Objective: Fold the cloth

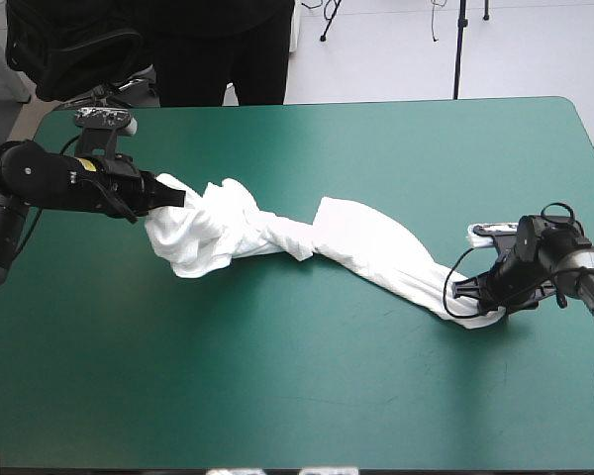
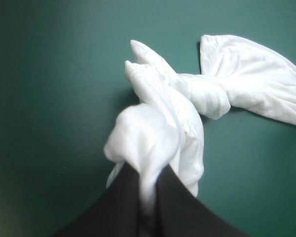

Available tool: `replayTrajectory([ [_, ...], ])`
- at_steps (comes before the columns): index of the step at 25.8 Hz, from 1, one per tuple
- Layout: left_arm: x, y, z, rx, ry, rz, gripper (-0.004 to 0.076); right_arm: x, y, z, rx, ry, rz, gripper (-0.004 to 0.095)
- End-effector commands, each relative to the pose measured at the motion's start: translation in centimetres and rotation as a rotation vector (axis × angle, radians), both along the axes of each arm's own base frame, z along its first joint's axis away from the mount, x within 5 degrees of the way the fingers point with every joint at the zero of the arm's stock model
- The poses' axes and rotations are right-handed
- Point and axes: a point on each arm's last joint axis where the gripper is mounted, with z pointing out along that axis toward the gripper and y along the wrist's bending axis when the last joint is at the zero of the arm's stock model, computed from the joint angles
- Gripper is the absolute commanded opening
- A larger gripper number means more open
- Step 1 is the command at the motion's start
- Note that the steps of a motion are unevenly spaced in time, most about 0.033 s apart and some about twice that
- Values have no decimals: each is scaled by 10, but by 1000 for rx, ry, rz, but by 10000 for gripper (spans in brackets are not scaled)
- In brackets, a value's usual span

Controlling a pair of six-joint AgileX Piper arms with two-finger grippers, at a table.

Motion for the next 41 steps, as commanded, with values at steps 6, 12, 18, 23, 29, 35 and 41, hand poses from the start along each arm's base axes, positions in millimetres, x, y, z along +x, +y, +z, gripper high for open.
replayTrajectory([
  [6, -8, -1, 23, -42, -118, 8, -9, 6, 3, 20, 54, -39, -20, -17],
  [12, -10, -2, 30, -53, -137, -5, -9, 25, 4, 124, 67, -311, -3, -17],
  [18, -20, -1, 67, -64, -253, -13, -9, 16, 8, 246, 115, -652, 1, -17],
  [23, -42, -3, 111, -126, -397, -43, -9, -17, 15, 330, 211, -955, 41, -17],
  [29, -90, 0, 160, -167, -627, -73, -9, -85, 14, 403, 219, -1294, 69, -17],
  [35, -165, 8, 191, -178, -811, -86, -9, -173, 16, 434, 247, -1493, 115, -17],
  [41, -197, 11, 186, -171, -771, -90, -9, -219, 17, 430, 251, -1515, 137, -17],
])
